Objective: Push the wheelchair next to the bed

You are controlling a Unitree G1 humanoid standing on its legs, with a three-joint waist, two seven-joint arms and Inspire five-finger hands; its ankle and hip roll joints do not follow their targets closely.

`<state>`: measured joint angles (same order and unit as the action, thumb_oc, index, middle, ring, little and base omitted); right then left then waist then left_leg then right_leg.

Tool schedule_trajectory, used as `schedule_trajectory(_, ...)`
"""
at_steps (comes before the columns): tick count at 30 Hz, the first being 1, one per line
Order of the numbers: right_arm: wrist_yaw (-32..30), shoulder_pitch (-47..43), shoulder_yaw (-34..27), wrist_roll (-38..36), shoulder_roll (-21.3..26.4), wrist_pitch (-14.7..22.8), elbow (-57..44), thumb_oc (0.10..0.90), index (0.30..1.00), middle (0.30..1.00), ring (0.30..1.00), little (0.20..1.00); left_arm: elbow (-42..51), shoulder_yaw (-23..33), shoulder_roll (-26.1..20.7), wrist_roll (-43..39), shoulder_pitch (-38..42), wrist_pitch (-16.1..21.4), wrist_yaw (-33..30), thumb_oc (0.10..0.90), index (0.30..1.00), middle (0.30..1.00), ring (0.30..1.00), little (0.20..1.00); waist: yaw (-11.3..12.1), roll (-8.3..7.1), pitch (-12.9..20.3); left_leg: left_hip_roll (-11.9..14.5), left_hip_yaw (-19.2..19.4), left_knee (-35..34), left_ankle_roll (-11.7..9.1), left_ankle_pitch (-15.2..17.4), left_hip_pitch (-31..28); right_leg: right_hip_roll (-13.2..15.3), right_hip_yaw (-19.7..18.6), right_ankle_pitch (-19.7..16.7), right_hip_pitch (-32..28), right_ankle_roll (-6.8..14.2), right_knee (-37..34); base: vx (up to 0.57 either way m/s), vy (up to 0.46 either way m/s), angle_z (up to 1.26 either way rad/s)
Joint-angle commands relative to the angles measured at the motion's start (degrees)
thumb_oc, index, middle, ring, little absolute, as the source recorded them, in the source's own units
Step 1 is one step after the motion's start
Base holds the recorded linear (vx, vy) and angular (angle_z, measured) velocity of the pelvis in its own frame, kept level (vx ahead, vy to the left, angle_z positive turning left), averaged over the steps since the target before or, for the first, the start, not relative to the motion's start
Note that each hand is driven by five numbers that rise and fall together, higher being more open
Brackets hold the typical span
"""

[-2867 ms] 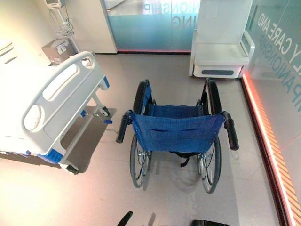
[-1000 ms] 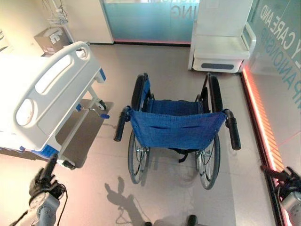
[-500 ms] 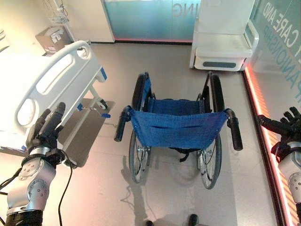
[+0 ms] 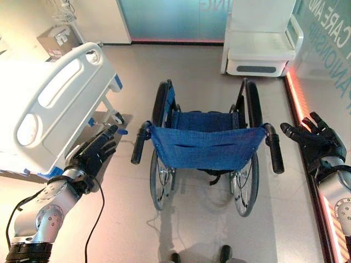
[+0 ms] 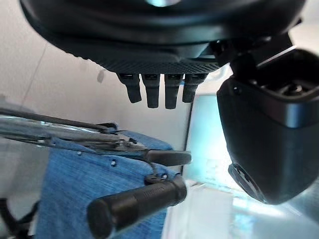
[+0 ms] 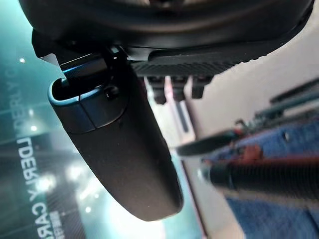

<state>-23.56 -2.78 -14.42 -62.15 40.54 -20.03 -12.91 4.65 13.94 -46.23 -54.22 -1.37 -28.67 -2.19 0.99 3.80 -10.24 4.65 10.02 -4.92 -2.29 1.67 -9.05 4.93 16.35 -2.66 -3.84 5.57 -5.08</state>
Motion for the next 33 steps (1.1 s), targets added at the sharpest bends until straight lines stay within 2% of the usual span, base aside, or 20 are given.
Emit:
schedule_trajectory(1, 1.9, -3.4, 0.1, -3.7, 6.1, 3.7, -7.7, 0.8, 0.9, 0.9, 0.9, 0.9, 7.2, 2.9, -8.6, -6.1, 4.0, 2.9, 4.2, 0.8, 0.9, 0.9, 0.9, 0.9, -0.7, -3.62, 3.7, -0.5, 4.0, -0.1, -0.6, -0.7, 2.5, 1.7, -0.8, 2.4, -2.7, 1.8, 0.3, 0.0, 0.0, 0.0)
schedule_trajectory(8, 0.7, -2.0, 0.5, -4.8, 7.5, 3.2, -8.7, 0.8, 0.9, 0.9, 0.9, 0.9, 11.7, -0.1, -10.4, -8.3, 5.1, 3.6, 3.7, 0.8, 0.9, 0.9, 0.9, 0.9, -1.0, -3.82, 3.6, -0.6, 4.7, -0.1, -0.6, -0.7, 2.5, 1.6, -0.7, 2.2, -2.6, 2.0, 0.4, 0.0, 0.0, 0.0)
schedule_trajectory(12, 0.1, -2.3, 1.9, -5.7, 9.0, 2.0, -8.1, 0.8, 0.9, 0.9, 0.9, 0.9, 11.0, -1.7, -12.4, -8.8, 6.7, 2.3, 2.8, 0.8, 0.9, 0.9, 0.9, 0.9, -1.2, -3.93, 3.6, -0.7, 4.9, -0.1, -0.6, -0.8, 2.5, 1.6, -0.8, 2.1, -2.5, 2.1, 0.3, 0.0, 0.0, 0.0)
schedule_trajectory(21, -0.5, -2.6, 5.2, -4.8, 12.1, -0.3, -7.2, 0.8, 0.9, 0.9, 0.9, 0.9, 12.0, -6.2, -14.8, -12.7, 8.5, 1.3, 6.1, 0.8, 0.9, 0.9, 0.9, 0.9, -1.6, -3.7, 3.0, -0.8, 5.4, -0.1, -0.5, -1.0, 2.5, 1.6, -1.3, 1.8, -2.4, 2.4, 0.2, 0.0, 0.0, 0.0)
schedule_trajectory(23, 1.0, -2.1, 5.7, -10.1, 12.4, -1.0, -7.6, 0.8, 0.9, 0.9, 0.9, 0.9, 13.6, -7.1, -15.2, -13.2, 8.7, 1.0, 6.5, 0.8, 0.9, 0.9, 0.9, 0.9, -1.6, -3.73, 2.9, -0.8, 5.5, -0.1, -0.4, -1.1, 2.5, 1.6, -1.3, 1.8, -2.4, 2.4, 0.2, 0.0, 0.0, 0.0)
schedule_trajectory(26, 1.6, -1.5, 6.9, -11.0, 11.7, -0.4, -8.0, 0.8, 0.9, 0.9, 0.9, 0.9, 14.6, -7.9, -15.5, -12.2, 8.5, 1.1, 7.3, 0.8, 0.9, 0.9, 0.9, 0.9, -1.6, -3.78, 2.8, -0.8, 5.5, -0.1, -0.4, -1.1, 2.5, 1.7, -1.2, 1.7, -2.4, 2.4, 0.2, 0.0, 0.0, 0.0)
schedule_trajectory(30, 1.0, -0.8, 7.5, -10.9, 11.9, 1.8, -8.7, 0.8, 0.9, 0.9, 0.9, 0.9, 15.3, -8.8, -17.0, -8.6, 8.0, -1.0, 7.8, 0.8, 0.9, 0.9, 0.9, 0.9, -1.6, -3.72, 2.8, -0.9, 5.6, -0.1, -0.4, -1.2, 2.6, 1.7, -1.0, 1.7, -2.4, 2.6, 0.2, 0.0, 0.0, 0.0)
schedule_trajectory(33, 0.0, -0.7, 7.0, -11.6, 13.0, 2.1, -9.1, 0.8, 0.9, 0.9, 0.9, 0.9, 15.2, -8.5, -18.9, -9.2, 7.3, -3.1, 10.8, 0.8, 0.9, 0.9, 0.9, 0.9, -1.5, -3.62, 2.9, -1.0, 5.6, -0.1, -0.3, -1.2, 2.7, 1.7, -1.1, 1.6, -2.3, 2.7, 0.1, 0.0, 0.0, 0.0)
